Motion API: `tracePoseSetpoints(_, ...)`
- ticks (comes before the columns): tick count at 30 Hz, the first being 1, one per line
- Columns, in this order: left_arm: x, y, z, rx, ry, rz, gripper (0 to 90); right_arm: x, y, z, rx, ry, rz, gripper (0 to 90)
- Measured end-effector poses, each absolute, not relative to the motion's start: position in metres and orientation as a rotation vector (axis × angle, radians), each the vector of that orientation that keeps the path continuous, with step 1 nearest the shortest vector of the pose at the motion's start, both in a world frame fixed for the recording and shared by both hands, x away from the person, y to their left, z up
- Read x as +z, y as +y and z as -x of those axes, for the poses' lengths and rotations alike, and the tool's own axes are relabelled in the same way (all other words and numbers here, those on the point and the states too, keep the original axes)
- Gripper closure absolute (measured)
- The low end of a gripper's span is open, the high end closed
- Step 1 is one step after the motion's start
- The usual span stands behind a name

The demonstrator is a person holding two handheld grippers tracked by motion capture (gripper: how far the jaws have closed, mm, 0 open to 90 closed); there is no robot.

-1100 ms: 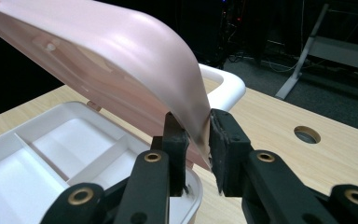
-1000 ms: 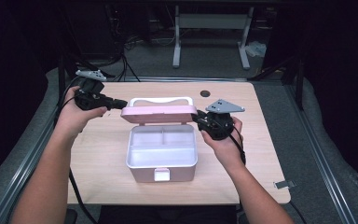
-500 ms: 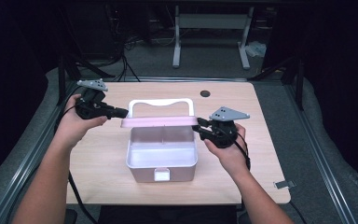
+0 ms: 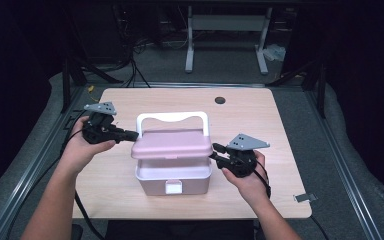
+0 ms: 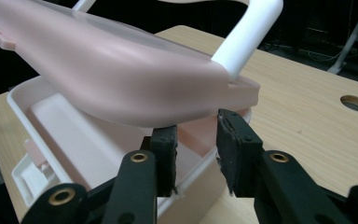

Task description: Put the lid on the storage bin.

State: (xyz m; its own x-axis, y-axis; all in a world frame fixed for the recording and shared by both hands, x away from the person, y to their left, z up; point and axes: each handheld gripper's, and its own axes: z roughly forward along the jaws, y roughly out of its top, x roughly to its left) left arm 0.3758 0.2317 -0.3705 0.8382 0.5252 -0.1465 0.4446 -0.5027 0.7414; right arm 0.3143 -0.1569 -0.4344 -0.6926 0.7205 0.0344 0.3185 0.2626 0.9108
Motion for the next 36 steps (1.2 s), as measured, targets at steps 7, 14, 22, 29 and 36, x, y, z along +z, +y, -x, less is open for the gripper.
tracePoseSetpoints(7, -0.381, 0.231, -0.370, 0.108, 0.699, -2.190, 90.0, -0.446, -0.166, -0.307, 1.398, 2.163, -0.974, 68.0)
tracePoseSetpoints(14, -0.391, 0.228, -0.367, 0.093, 0.697, -2.199, 90.0, -0.457, -0.171, -0.302, 1.366, 2.197, -0.982, 68.0)
tracePoseSetpoints(22, -0.401, 0.227, -0.364, 0.092, 0.701, -2.216, 89.9, -0.454, -0.179, -0.297, 1.407, 2.187, -0.972, 66.2)
tracePoseSetpoints(29, -0.401, 0.239, -0.362, 0.150, 0.719, -2.205, 83.4, -0.457, -0.182, -0.299, 1.392, 2.169, -0.979, 63.4)
tracePoseSetpoints(36, -0.416, 0.256, -0.365, 0.201, 0.804, -2.216, 70.8, -0.466, -0.193, -0.310, 1.331, 2.129, -1.060, 56.8)
